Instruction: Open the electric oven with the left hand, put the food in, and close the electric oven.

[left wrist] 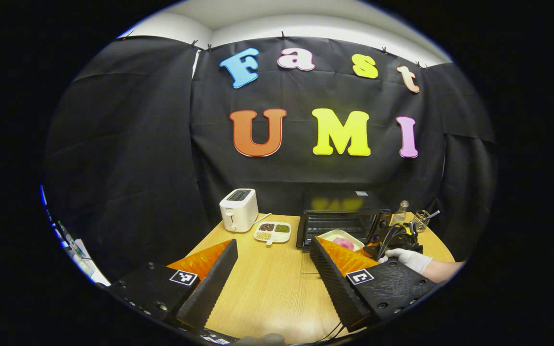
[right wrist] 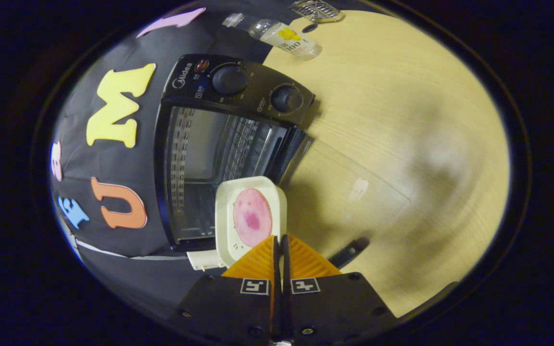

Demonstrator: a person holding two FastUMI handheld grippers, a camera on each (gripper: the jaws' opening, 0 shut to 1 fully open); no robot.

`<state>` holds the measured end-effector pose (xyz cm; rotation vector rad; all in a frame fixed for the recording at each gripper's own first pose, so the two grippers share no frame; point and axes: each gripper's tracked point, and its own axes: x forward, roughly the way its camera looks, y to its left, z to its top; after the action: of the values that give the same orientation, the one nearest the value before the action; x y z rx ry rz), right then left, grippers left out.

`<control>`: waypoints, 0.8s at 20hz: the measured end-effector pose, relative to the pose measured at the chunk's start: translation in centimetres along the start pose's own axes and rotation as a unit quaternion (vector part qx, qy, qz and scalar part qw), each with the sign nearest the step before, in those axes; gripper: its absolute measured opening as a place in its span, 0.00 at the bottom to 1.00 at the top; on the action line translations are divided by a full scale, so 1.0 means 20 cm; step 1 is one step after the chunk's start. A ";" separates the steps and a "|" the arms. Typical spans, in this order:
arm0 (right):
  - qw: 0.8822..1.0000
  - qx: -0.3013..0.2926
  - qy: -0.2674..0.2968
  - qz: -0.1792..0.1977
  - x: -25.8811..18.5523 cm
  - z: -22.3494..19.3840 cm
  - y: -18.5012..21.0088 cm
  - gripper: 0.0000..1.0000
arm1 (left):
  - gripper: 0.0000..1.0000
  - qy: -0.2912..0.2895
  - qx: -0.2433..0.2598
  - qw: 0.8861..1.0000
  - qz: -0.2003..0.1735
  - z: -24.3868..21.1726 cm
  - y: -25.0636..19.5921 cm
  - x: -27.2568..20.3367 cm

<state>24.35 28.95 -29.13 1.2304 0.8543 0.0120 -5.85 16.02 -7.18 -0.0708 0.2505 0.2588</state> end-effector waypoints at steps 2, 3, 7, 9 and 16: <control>1.000 -0.010 -0.006 -0.006 0.06 0.07 0.02 0.04 | 0.96 0.004 -0.007 1.000 0.017 -0.01 0.03 0.04; 1.000 -0.011 -0.009 -0.007 0.10 0.11 0.03 0.00 | 0.96 0.007 -0.009 1.000 0.027 -0.01 0.04 0.05; 0.999 -0.027 -0.024 0.013 0.19 0.21 0.14 0.00 | 0.97 0.015 -0.021 0.998 0.052 -0.03 0.04 0.11; 0.998 -0.032 -0.034 0.029 0.22 0.26 0.20 0.02 | 0.97 0.020 -0.024 0.998 0.062 -0.03 0.04 0.13; 0.996 -0.021 -0.021 0.082 0.26 0.30 0.28 0.18 | 0.97 0.019 -0.017 0.997 0.074 -0.05 0.03 0.12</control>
<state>33.75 28.54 -26.95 1.2550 0.7112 0.1346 -3.90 17.02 -8.71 -0.0911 0.2903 0.4101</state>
